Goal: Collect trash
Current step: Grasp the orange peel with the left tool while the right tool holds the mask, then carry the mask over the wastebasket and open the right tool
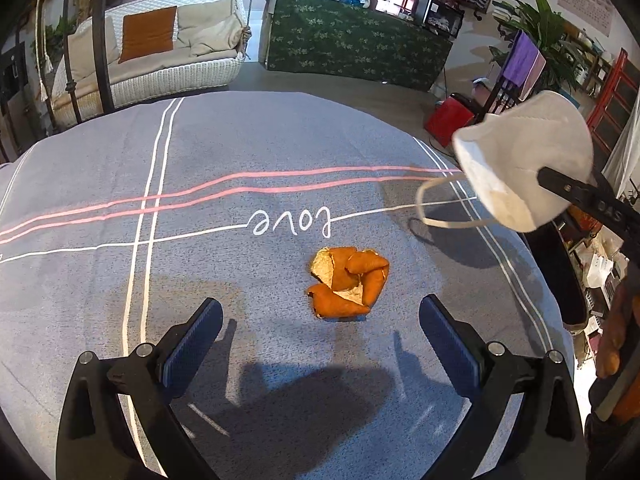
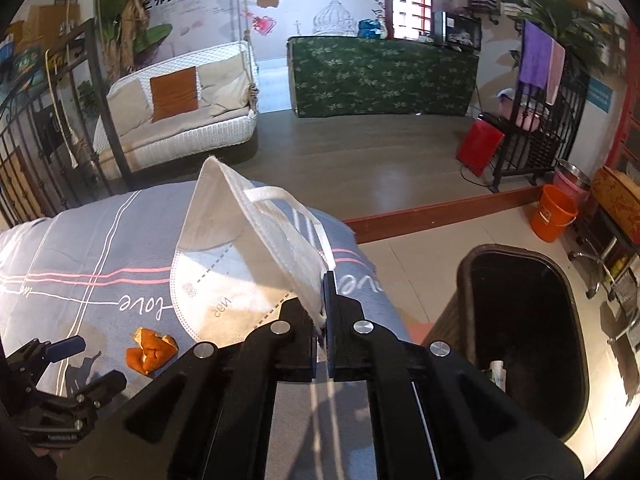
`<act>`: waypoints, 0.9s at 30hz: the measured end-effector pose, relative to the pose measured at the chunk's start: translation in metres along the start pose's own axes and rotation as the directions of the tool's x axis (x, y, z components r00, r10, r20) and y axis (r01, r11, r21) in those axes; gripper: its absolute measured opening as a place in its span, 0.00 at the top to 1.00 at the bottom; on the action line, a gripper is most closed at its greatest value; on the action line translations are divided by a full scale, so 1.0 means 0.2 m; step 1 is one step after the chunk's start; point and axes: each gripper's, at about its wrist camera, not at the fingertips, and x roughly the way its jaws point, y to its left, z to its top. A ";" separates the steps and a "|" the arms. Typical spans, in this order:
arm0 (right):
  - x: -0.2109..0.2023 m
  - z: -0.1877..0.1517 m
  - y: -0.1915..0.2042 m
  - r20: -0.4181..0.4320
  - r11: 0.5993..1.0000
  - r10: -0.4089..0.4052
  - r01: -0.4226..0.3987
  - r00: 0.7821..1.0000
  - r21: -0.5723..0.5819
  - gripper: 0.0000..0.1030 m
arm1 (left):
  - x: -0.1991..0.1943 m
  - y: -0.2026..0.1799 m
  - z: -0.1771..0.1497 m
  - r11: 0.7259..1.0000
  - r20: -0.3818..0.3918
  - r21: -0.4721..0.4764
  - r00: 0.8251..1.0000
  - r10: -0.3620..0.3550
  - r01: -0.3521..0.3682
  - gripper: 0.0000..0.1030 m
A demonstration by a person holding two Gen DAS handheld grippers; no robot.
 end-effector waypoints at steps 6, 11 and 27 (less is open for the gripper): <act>-0.06 -0.05 -0.09 -0.002 0.999 0.005 -0.005 1.000 0.042 0.96 | 0.05 -0.03 0.04 1.000 -0.001 0.012 1.000 -0.011 0.011 0.07; -0.09 -0.09 -0.13 -0.009 0.997 0.013 -0.013 1.000 0.072 0.96 | 0.13 -0.07 0.05 0.999 -0.041 0.033 0.999 -0.007 0.008 0.20; -0.17 -0.23 -0.23 -0.021 0.991 0.033 -0.031 0.999 0.130 0.96 | 0.19 -0.15 0.03 0.990 -0.064 0.117 0.994 0.088 -0.080 0.57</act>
